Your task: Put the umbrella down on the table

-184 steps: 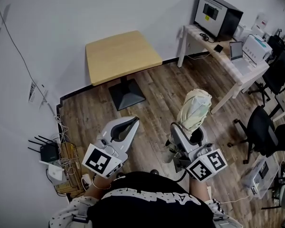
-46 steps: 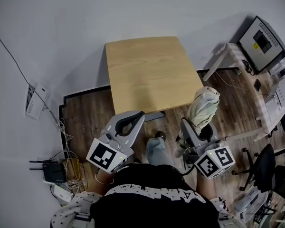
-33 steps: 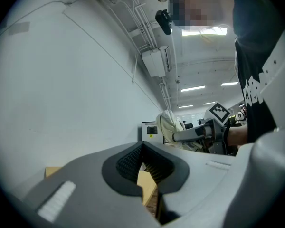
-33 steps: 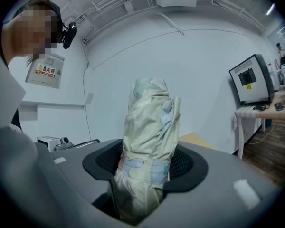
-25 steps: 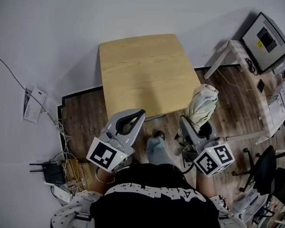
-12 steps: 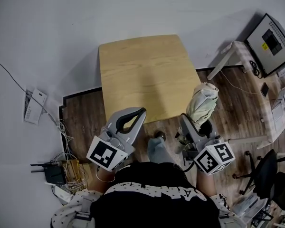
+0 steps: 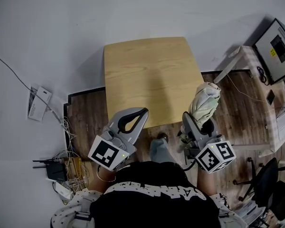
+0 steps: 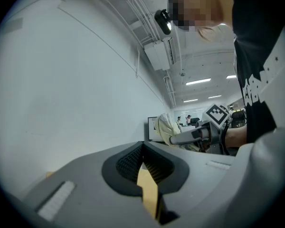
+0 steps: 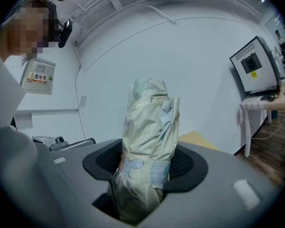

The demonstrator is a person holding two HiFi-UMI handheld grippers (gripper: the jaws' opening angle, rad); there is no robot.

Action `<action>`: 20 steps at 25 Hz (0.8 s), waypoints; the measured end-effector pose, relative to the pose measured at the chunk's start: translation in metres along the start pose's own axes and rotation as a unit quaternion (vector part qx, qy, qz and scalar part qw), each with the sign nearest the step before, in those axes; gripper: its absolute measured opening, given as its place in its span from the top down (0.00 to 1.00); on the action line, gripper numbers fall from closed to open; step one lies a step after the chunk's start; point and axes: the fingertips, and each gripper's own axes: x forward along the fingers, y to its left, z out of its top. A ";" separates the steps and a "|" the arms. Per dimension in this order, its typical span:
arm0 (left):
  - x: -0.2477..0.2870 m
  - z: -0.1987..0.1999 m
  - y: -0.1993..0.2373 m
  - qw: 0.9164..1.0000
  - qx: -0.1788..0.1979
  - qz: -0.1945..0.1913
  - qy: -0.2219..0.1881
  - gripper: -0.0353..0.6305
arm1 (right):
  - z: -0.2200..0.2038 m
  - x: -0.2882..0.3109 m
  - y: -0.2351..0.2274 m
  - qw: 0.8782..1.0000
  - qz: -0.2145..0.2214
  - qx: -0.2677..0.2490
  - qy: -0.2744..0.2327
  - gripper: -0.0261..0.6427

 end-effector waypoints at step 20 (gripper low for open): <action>0.076 0.011 0.032 0.999 0.013 0.031 0.015 0.95 | 0.027 0.061 -0.056 0.999 0.040 0.002 0.024 0.52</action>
